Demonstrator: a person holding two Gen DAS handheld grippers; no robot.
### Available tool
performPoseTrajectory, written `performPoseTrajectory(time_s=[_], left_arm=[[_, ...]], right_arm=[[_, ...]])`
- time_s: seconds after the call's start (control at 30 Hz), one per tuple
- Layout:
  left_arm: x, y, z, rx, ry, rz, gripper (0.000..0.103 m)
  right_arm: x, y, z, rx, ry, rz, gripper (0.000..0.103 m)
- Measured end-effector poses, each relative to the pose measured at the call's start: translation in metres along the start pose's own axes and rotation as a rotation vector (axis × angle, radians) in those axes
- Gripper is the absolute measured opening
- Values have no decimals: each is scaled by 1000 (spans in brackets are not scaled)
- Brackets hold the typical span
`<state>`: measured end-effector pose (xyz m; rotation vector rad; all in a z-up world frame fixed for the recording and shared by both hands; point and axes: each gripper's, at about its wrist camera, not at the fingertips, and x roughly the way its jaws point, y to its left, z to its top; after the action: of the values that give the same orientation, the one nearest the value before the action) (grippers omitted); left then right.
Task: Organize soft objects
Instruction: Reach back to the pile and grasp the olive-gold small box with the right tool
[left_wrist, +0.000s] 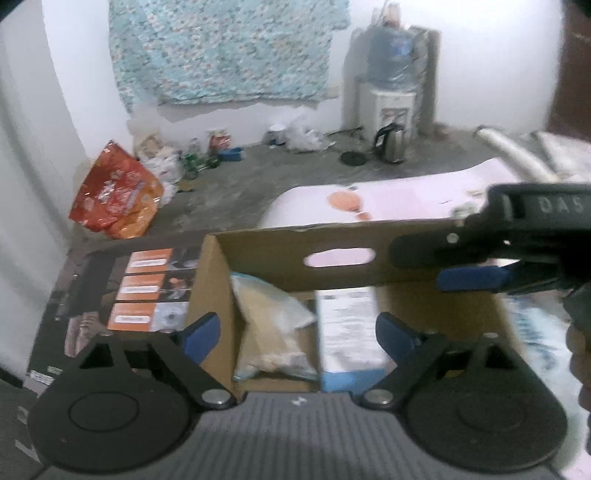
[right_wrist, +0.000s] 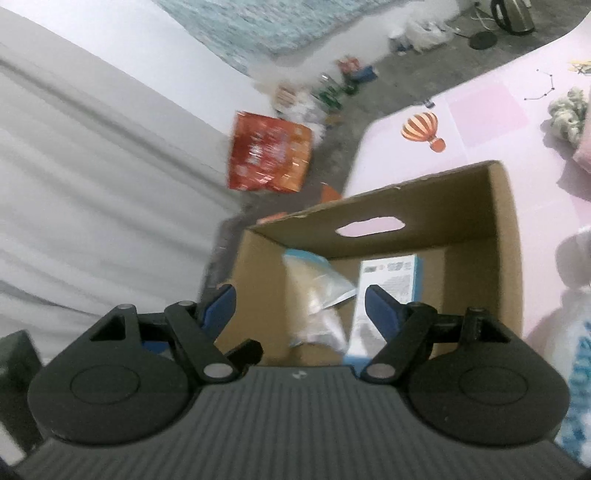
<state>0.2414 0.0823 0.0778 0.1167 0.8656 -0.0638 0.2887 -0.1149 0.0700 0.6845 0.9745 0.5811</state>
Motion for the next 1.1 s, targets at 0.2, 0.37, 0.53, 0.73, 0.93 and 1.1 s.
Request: performPoseTrajectory(time_s=[0.2,0.37,0.53,0.73,0.93,1.1], left_arm=[[-47,-36,-19,6,-29,-160,98],[-65,-83,-36,31,-26,-303,99],[-74,-149,-51,112,-40,-398,99],[-72,-223,-59,198,-68,-477,98],[-52,-277,-62,268,-63,-476,90],[-34,-297,-56,284,-25,-479,78]], right_arm=[[-91,-19,-46,-20,-93,65,77],[-162,-62,-94,28,-175,85,77],[-224,-121,-138,107,-275,27,77],[-298,-193,-162,207,-424,-107,78],[-340,-251,-162,297,-528,-170,77],[-348,-273,-140,282,-575,-217,74]])
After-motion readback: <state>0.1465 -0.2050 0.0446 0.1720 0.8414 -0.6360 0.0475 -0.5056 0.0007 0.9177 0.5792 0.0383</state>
